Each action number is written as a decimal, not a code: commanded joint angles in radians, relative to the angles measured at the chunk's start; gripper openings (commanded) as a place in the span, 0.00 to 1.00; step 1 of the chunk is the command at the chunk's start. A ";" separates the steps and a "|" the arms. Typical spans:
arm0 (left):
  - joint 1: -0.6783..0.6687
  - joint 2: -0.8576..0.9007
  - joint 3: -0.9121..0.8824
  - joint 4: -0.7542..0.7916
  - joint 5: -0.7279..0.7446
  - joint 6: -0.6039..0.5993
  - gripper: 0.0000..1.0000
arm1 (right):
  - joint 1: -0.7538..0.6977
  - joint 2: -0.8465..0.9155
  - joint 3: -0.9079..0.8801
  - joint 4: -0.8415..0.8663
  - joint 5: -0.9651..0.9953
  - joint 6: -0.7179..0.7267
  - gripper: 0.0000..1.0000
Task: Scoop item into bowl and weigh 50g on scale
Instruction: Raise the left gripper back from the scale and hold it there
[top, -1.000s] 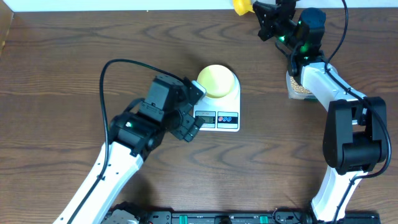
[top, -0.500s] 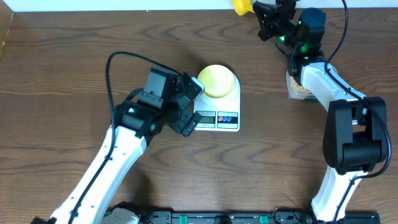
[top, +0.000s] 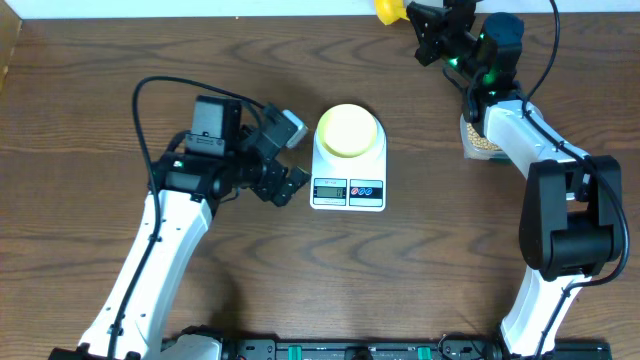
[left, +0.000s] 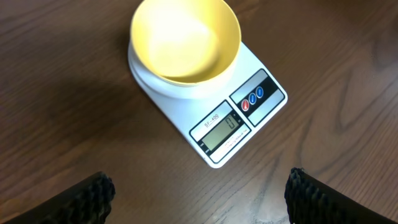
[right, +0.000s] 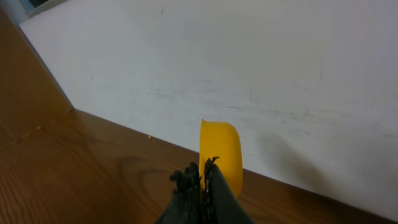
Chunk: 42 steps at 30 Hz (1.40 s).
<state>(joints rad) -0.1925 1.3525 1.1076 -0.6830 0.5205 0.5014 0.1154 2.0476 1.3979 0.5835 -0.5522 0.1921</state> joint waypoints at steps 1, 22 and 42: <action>0.013 -0.012 0.009 0.008 0.059 0.021 0.90 | -0.005 0.002 0.015 0.000 0.000 -0.019 0.01; 0.013 -0.011 0.009 0.003 0.055 0.021 0.90 | -0.004 0.002 0.015 -0.005 -0.010 0.039 0.01; 0.013 -0.011 0.009 0.003 0.055 0.021 0.90 | -0.034 -0.006 0.015 -0.073 -0.013 0.124 0.01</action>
<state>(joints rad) -0.1814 1.3521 1.1076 -0.6777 0.5556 0.5060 0.1093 2.0487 1.3987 0.5053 -0.5545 0.2409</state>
